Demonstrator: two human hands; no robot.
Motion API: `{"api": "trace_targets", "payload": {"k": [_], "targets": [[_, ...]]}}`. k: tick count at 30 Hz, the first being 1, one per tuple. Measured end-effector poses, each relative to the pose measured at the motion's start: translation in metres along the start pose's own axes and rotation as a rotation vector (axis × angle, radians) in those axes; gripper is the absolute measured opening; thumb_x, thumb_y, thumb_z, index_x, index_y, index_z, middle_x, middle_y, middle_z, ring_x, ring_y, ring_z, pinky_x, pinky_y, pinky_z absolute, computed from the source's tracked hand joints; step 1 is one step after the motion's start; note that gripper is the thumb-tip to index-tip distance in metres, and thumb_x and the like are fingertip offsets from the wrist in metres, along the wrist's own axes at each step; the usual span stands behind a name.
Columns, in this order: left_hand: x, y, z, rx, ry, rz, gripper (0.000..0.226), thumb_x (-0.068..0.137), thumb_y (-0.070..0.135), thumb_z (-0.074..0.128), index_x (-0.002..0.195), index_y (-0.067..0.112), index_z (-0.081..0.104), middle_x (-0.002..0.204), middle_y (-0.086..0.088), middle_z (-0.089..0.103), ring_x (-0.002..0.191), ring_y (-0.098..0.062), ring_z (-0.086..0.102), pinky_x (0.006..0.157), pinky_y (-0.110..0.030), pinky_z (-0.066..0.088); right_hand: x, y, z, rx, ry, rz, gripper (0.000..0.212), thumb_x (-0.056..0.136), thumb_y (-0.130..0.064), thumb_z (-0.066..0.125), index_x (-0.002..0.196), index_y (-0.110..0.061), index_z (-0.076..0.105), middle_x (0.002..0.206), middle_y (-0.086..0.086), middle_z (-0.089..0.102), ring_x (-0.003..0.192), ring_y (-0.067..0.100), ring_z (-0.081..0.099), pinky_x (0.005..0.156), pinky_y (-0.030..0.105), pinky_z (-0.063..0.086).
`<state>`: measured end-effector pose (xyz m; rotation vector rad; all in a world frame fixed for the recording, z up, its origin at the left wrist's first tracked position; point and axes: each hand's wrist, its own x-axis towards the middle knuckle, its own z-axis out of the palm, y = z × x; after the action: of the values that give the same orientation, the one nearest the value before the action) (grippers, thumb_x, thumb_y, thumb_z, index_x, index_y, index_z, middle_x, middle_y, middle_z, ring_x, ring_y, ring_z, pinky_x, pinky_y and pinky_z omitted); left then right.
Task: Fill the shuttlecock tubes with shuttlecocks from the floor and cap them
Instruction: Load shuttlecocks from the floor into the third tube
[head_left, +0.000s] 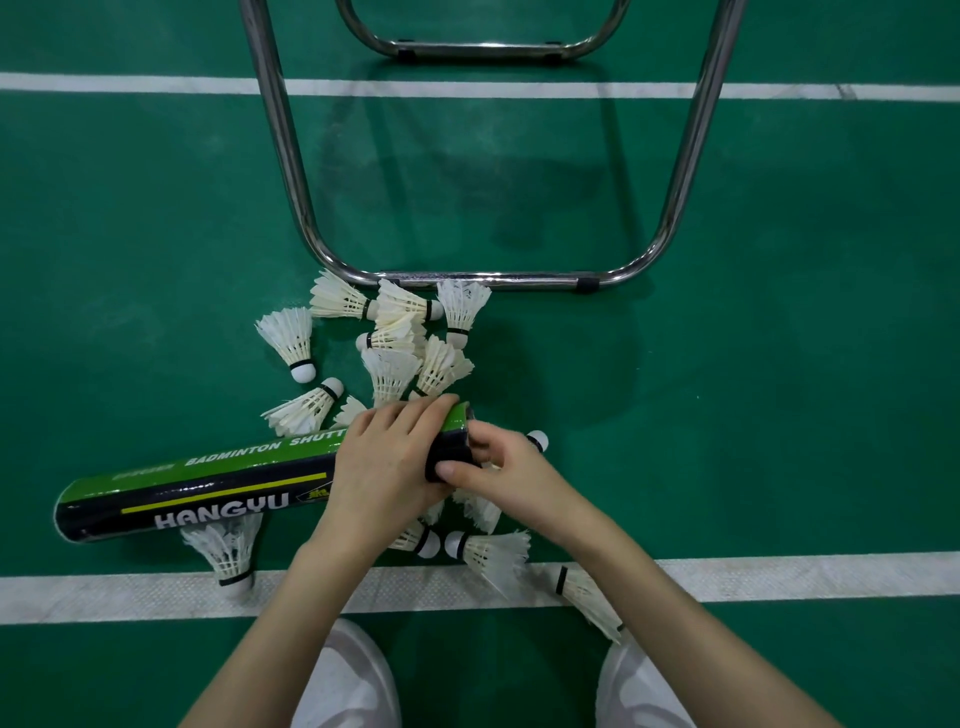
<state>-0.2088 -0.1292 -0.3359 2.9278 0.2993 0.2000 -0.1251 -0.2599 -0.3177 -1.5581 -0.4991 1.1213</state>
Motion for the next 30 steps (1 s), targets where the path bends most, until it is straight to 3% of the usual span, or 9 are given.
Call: {"api": "trace_targets", "payload": {"k": [4,8,14,19,24,28,30], "targets": [[0.001,-0.003,-0.001,0.003,0.002,-0.03,0.073,0.059,0.044,0.077,0.121,0.012,0.056,0.111,-0.005,0.065,0.095,-0.027,0.062,0.079,-0.039,0.048,-0.014,0.01,-0.008,0.081,0.164,0.004,0.012,0.089,-0.009,0.058,0.094,-0.02,0.062,0.095,-0.003,0.066,0.091,0.004,0.062,0.083,0.017,0.049],[-0.005,-0.003,0.004,0.03,-0.029,-0.024,0.081,0.053,0.043,0.084,0.122,0.014,0.054,0.11,-0.003,0.065,0.096,-0.027,0.061,0.08,-0.038,0.047,-0.039,0.032,-0.01,0.187,0.223,0.091,0.015,0.092,-0.012,0.053,0.105,-0.015,0.06,0.094,0.001,0.07,0.085,0.006,0.064,0.079,0.017,0.049],[-0.006,-0.003,0.005,0.029,-0.034,-0.026,0.081,0.053,0.042,0.084,0.122,0.014,0.054,0.112,-0.003,0.064,0.1,-0.028,0.06,0.082,-0.039,0.047,-0.047,0.053,-0.002,0.225,0.297,0.176,0.035,0.093,-0.008,0.05,0.125,-0.023,0.046,0.103,0.002,0.069,0.078,0.007,0.065,0.07,0.017,0.05],[-0.008,-0.003,0.006,0.032,-0.034,-0.023,0.082,0.052,0.041,0.085,0.123,0.015,0.052,0.112,-0.003,0.064,0.098,-0.028,0.061,0.083,-0.04,0.047,-0.044,0.055,-0.007,0.292,0.366,0.175,0.042,0.094,-0.01,0.049,0.13,-0.03,0.041,0.117,-0.003,0.063,0.089,0.013,0.065,0.08,0.028,0.051],[-0.007,-0.002,0.007,0.033,-0.033,-0.025,0.081,0.052,0.04,0.085,0.122,0.014,0.053,0.11,-0.003,0.064,0.097,-0.028,0.061,0.081,-0.041,0.047,-0.042,0.058,-0.008,0.22,0.373,0.169,0.046,0.093,-0.011,0.05,0.136,-0.025,0.042,0.128,-0.015,0.051,0.108,0.012,0.059,0.082,0.022,0.051],[-0.007,-0.002,0.007,0.041,-0.035,-0.022,0.081,0.051,0.041,0.086,0.121,0.014,0.055,0.11,-0.003,0.065,0.096,-0.029,0.061,0.082,-0.04,0.047,-0.041,0.061,-0.015,0.157,0.423,0.193,0.047,0.093,-0.012,0.049,0.136,-0.028,0.042,0.105,0.001,0.064,0.092,0.011,0.06,0.091,0.028,0.048],[-0.007,-0.002,0.006,0.041,-0.037,-0.023,0.081,0.051,0.04,0.086,0.121,0.014,0.055,0.11,-0.003,0.065,0.096,-0.029,0.062,0.082,-0.04,0.047,-0.038,0.062,-0.021,0.151,0.445,0.186,0.049,0.092,-0.011,0.05,0.136,-0.031,0.041,0.109,0.0,0.062,0.103,0.011,0.058,0.098,0.031,0.045]]}}
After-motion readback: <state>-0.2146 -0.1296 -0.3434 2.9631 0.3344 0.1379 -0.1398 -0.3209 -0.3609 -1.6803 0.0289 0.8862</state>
